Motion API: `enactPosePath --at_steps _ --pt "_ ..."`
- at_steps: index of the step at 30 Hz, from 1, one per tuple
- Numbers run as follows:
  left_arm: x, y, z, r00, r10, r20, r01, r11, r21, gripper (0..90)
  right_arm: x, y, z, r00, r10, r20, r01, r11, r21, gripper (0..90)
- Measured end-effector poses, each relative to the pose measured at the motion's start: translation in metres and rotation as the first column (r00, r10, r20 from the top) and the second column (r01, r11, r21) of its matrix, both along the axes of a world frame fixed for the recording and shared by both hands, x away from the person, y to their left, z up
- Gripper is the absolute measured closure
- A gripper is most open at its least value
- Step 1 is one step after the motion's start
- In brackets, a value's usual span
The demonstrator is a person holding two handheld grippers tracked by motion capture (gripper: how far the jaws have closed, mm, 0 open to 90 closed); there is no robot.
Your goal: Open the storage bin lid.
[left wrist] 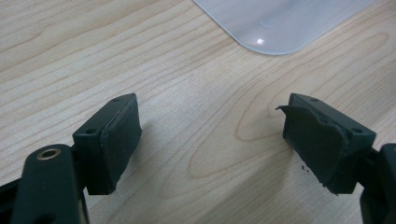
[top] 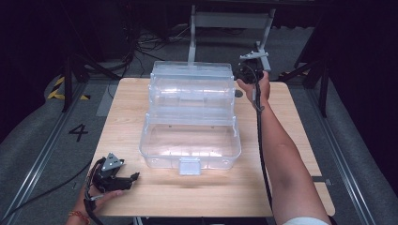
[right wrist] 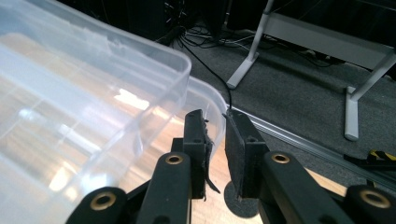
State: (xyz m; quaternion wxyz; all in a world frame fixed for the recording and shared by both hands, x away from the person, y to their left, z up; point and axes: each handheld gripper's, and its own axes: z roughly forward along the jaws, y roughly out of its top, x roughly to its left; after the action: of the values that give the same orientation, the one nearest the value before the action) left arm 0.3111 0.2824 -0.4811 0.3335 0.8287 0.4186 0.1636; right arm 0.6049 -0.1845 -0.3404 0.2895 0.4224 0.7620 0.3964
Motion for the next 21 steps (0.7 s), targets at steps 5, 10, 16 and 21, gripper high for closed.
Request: enactPosePath --at_steps 5,10,16,21 --pt "0.000 0.000 0.000 1.0000 -0.001 0.002 0.001 1.0000 0.001 19.7 -0.009 -0.007 -0.004 0.9999 0.013 -0.010 -0.013 0.9998 -0.012 77.7" --pt "0.000 0.000 0.000 1.0000 -0.002 0.004 0.002 1.0000 0.003 19.7 -0.018 -0.012 -0.002 0.9996 0.029 -0.004 -0.029 0.9995 -0.010 77.1" --pt "0.000 0.000 0.000 1.0000 0.001 0.008 -0.001 1.0000 0.001 19.6 -0.034 -0.021 0.001 0.9987 0.051 0.008 -0.050 0.9981 -0.035 76.3" --pt "0.000 0.000 0.000 1.0000 0.003 0.002 -0.003 1.0000 0.002 19.4 -0.048 -0.028 0.001 0.9978 0.065 0.015 -0.064 0.9967 -0.050 75.3"
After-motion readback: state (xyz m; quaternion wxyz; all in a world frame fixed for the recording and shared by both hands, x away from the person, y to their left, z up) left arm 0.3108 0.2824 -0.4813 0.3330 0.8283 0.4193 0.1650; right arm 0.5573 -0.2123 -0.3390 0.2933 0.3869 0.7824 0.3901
